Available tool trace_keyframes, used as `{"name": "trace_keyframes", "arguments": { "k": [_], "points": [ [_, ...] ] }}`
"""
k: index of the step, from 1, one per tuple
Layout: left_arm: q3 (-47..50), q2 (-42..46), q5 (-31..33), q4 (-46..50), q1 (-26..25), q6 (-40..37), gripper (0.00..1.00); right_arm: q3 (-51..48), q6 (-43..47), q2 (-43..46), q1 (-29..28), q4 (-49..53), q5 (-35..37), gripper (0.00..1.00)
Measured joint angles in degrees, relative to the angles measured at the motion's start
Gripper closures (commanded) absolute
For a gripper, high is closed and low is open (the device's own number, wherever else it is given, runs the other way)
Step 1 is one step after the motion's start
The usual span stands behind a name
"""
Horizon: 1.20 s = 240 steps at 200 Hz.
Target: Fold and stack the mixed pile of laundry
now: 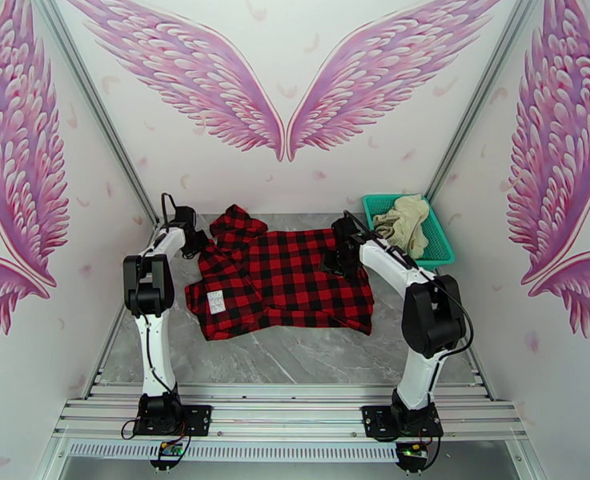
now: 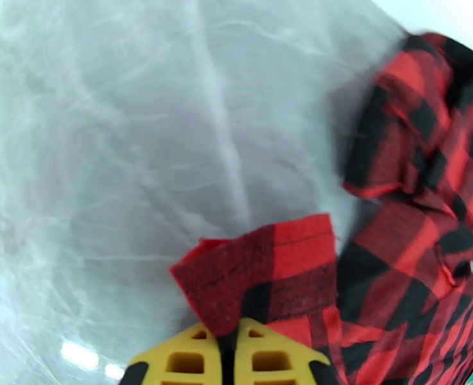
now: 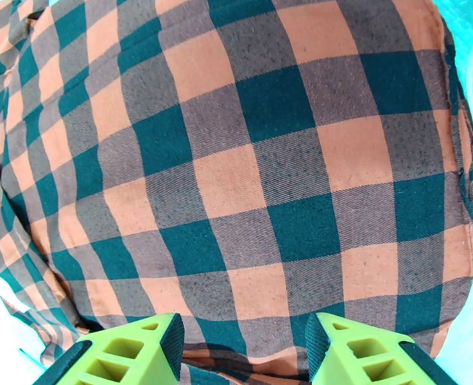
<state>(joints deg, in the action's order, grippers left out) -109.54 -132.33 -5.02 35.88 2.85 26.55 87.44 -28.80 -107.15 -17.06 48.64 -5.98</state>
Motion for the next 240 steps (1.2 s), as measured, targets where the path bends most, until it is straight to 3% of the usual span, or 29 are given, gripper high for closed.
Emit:
{"name": "trace_keyframes", "arguments": {
  "k": [58,78,106,134,160,174,192,204,223,240],
  "points": [
    [10.4,22.8,-3.2,-1.8,-2.6,-3.3,1.00,-2.2,0.2,3.2,0.0,-0.1,0.4,0.43],
    [12.7,30.8,-5.8,-2.0,-6.1,-4.2,1.00,-4.3,0.2,4.8,0.1,-0.1,1.2,0.43],
    [16.9,39.4,-9.7,-2.4,-17.4,-5.5,1.00,-8.3,0.1,8.6,1.6,0.0,2.1,0.42],
    [23.5,46.3,-14.0,-3.1,-31.2,-5.6,1.00,-12.7,0.1,15.2,6.8,1.0,3.4,0.41],
    [27.3,49.2,-18.4,-4.4,-40.0,-4.2,1.00,-15.4,0.2,20.7,11.7,1.7,4.3,0.42],
    [28.6,49.1,-21.7,-5.6,-44.3,-3.9,0.90,-16.6,0.3,22.3,12.9,1.7,4.5,0.41],
    [29.4,47.8,-25.6,-6.4,-49.4,-4.0,0.54,-18.4,0.3,23.1,13.2,1.7,4.5,0.41],
    [30.0,47.0,-27.6,-7.2,-51.5,-4.0,0.42,-19.4,0.3,23.1,13.2,1.7,4.4,0.42],
    [31.3,46.9,-27.8,-7.8,-51.4,-4.2,0.34,-20.7,0.3,23.1,13.2,1.7,3.9,0.42],
    [32.3,46.9,-26.2,-7.8,-48.8,-3.9,0.34,-21.1,0.1,23.1,13.0,1.7,3.2,0.42]
  ]
}}
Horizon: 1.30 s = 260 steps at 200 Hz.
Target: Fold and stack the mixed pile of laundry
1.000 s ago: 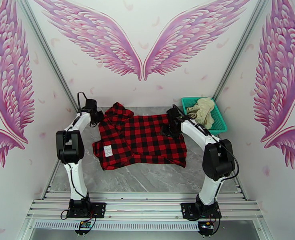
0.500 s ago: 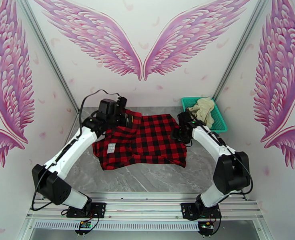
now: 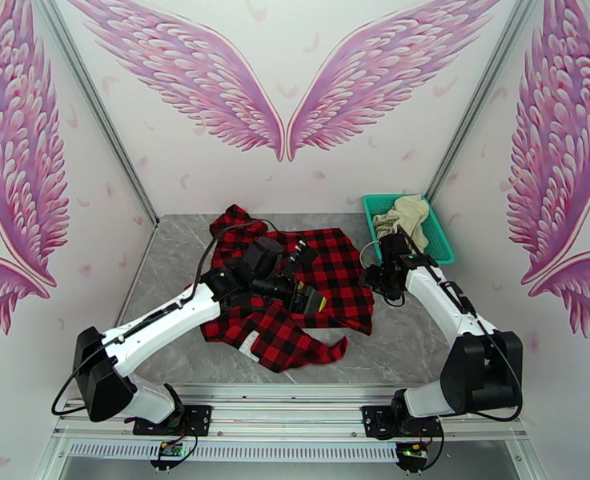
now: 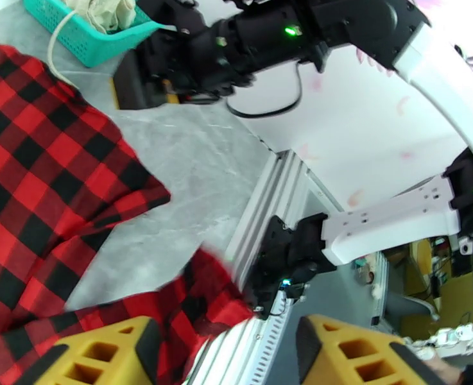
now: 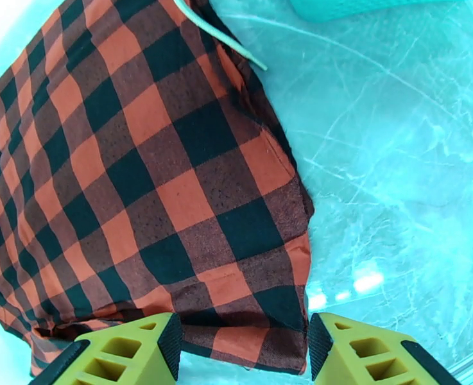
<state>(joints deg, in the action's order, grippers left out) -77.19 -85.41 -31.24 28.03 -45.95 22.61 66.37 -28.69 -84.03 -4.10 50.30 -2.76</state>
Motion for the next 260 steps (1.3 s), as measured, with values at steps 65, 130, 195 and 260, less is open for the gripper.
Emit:
{"name": "trace_keyframes", "arguments": {
  "k": [65,130,195,260],
  "points": [
    [14.2,-0.6,13.2,3.5,24.8,3.3,0.63,1.0,-0.2,-6.1,-9.0,-2.7,-0.7,0.43],
    [2.5,-24.0,18.4,0.3,34.3,3.3,0.73,13.9,-0.2,-27.0,-10.2,-5.5,0.7,0.46],
    [-20.7,-42.7,20.6,0.3,38.9,5.7,0.75,19.1,-0.2,-32.3,-10.3,-4.5,2.4,0.46],
    [-41.4,-57.3,20.6,5.2,43.1,8.9,0.77,15.7,-0.2,-32.3,-10.3,-2.0,4.8,0.45]
  ]
}}
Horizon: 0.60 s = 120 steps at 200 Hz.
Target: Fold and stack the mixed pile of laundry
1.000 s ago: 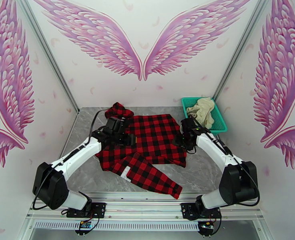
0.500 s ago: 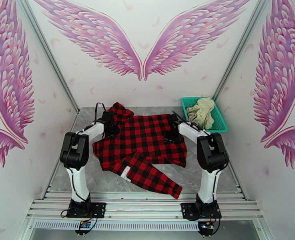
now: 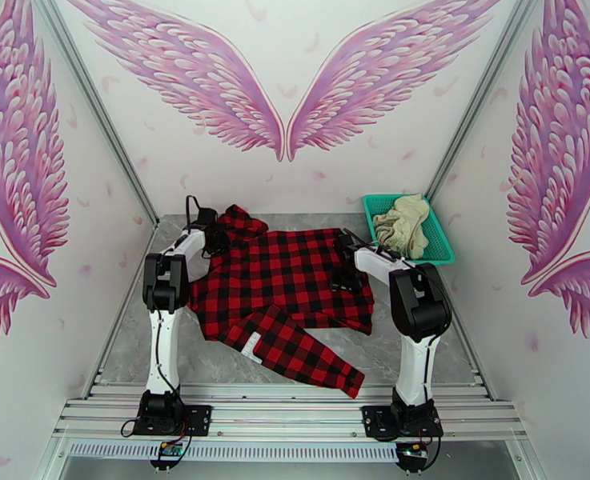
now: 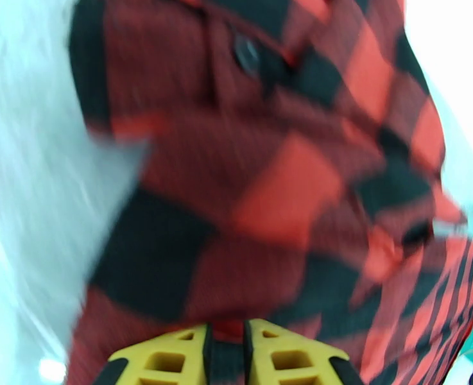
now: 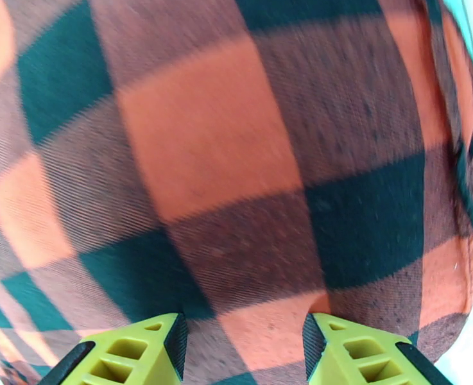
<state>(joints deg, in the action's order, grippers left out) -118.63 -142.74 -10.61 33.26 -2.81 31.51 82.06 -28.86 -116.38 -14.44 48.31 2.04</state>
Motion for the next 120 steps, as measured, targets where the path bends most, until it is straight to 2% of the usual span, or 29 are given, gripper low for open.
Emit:
{"name": "trace_keyframes", "arguments": {
  "k": [68,120],
  "points": [
    [-16.3,-9.7,-3.1,3.0,3.0,2.6,0.77,3.2,0.3,-0.2,0.0,2.3,0.5,0.44],
    [-24.1,-11.5,-5.7,8.0,6.2,0.4,0.64,1.4,1.6,3.5,0.0,3.6,0.6,0.44]
  ]
}}
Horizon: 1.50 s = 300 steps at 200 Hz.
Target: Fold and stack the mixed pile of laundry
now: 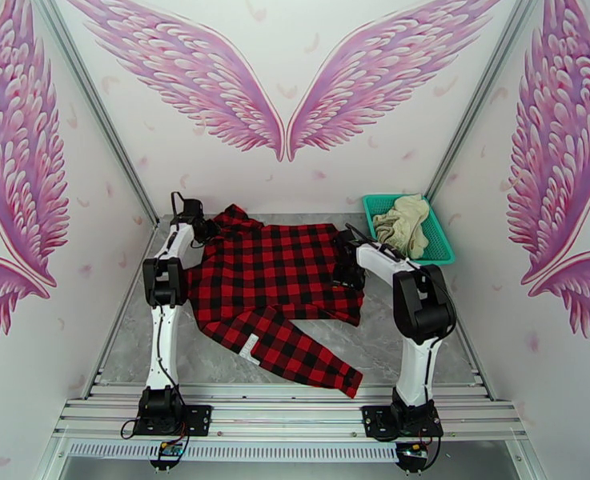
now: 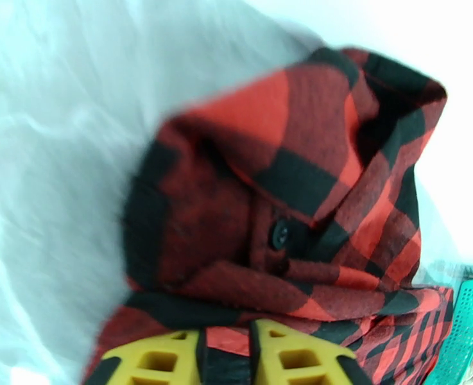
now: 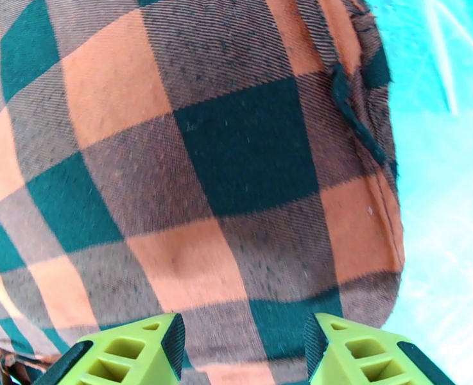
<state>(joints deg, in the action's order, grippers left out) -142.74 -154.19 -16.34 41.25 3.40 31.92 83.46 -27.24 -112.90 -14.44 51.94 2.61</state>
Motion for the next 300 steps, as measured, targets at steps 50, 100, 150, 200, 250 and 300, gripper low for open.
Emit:
{"name": "trace_keyframes", "arguments": {
  "k": [50,100,150,200,250,300],
  "points": [
    [14.4,13.5,-0.3,1.8,0.9,-4.0,0.64,-7.1,0.8,7.1,-2.8,-0.1,-1.6,0.45],
    [48.8,41.4,-0.1,-2.0,-1.7,-4.7,0.66,-19.6,0.5,11.1,-6.0,-2.0,-4.3,0.47],
    [70.0,53.3,0.4,-2.5,-4.2,-4.8,0.65,-32.0,0.3,21.4,-5.9,-2.1,-4.3,0.46],
    [75.5,56.0,1.4,-3.0,-9.2,-3.9,0.65,-31.6,0.1,26.2,-5.9,-0.7,-4.3,0.44],
    [71.8,50.1,3.9,-5.2,-10.7,-3.3,0.72,-16.8,0.1,17.6,-5.5,-3.5,-2.0,0.46],
    [60.3,35.4,5.0,-5.9,-7.9,-1.6,0.75,-4.1,-0.1,-0.5,-2.8,-6.3,-0.2,0.46]
  ]
}}
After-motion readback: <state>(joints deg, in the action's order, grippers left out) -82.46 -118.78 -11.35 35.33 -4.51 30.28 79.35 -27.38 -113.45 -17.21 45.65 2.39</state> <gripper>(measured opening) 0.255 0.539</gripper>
